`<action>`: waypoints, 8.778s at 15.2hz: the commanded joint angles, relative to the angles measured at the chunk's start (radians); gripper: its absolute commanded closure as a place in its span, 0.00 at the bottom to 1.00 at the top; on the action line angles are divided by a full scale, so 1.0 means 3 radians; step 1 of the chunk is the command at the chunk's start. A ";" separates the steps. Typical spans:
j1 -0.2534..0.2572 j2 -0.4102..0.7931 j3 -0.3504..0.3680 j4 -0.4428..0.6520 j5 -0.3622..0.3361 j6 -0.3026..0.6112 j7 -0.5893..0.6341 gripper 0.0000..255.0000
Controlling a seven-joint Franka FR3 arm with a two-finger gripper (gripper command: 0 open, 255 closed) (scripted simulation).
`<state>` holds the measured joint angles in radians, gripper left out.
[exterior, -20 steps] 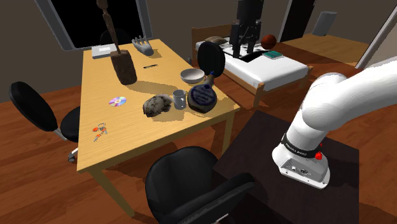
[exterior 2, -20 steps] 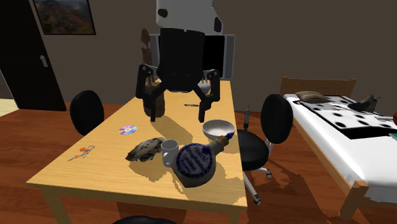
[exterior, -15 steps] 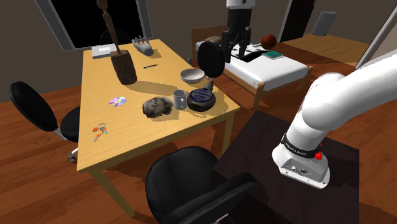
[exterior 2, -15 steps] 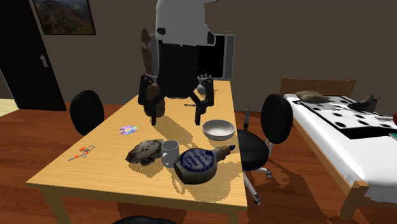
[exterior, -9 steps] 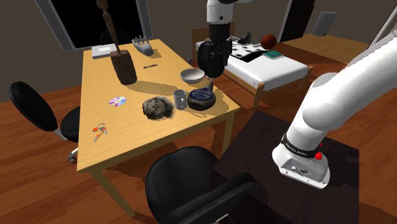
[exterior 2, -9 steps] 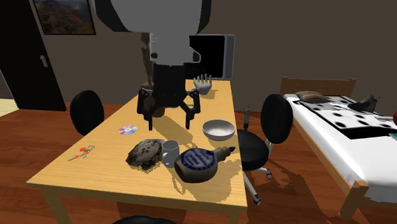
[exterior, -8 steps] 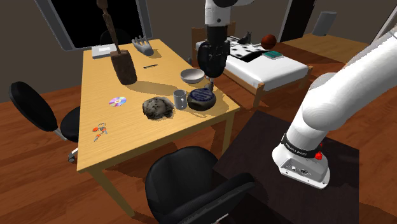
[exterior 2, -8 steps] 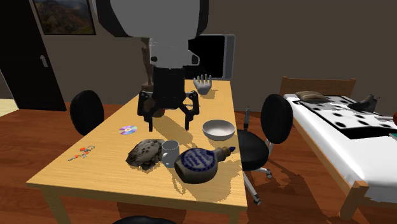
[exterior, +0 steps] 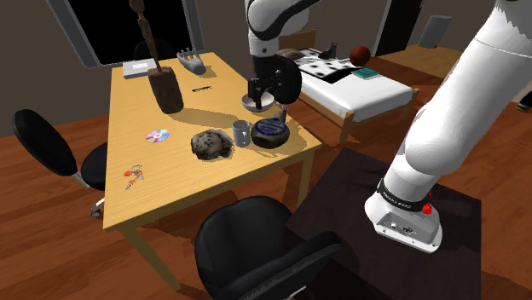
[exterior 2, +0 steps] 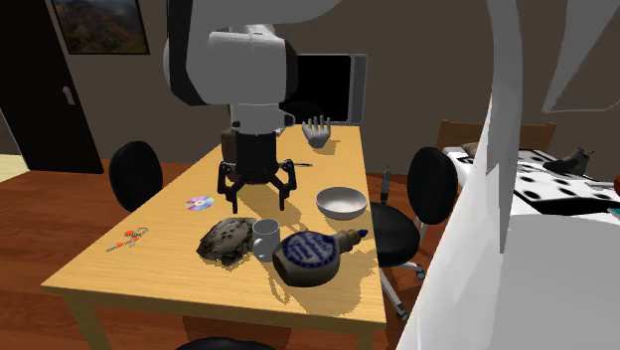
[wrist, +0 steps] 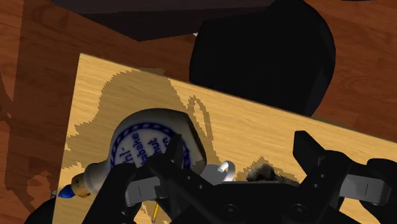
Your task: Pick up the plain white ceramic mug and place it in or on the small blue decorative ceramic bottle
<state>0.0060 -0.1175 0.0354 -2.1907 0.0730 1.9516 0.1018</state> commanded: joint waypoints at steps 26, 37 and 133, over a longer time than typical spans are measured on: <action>0.0110 0.2751 -0.0020 0.2162 -0.0308 0.0437 0.0128 0.00; 0.0110 0.2751 -0.0020 0.2162 -0.0308 0.0437 0.0128 1.00; -0.0301 0.0899 -0.0244 0.0896 -0.0323 -0.0140 -0.0492 0.00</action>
<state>-0.0836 0.1621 -0.0370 -1.9351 -0.0236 1.9335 -0.0442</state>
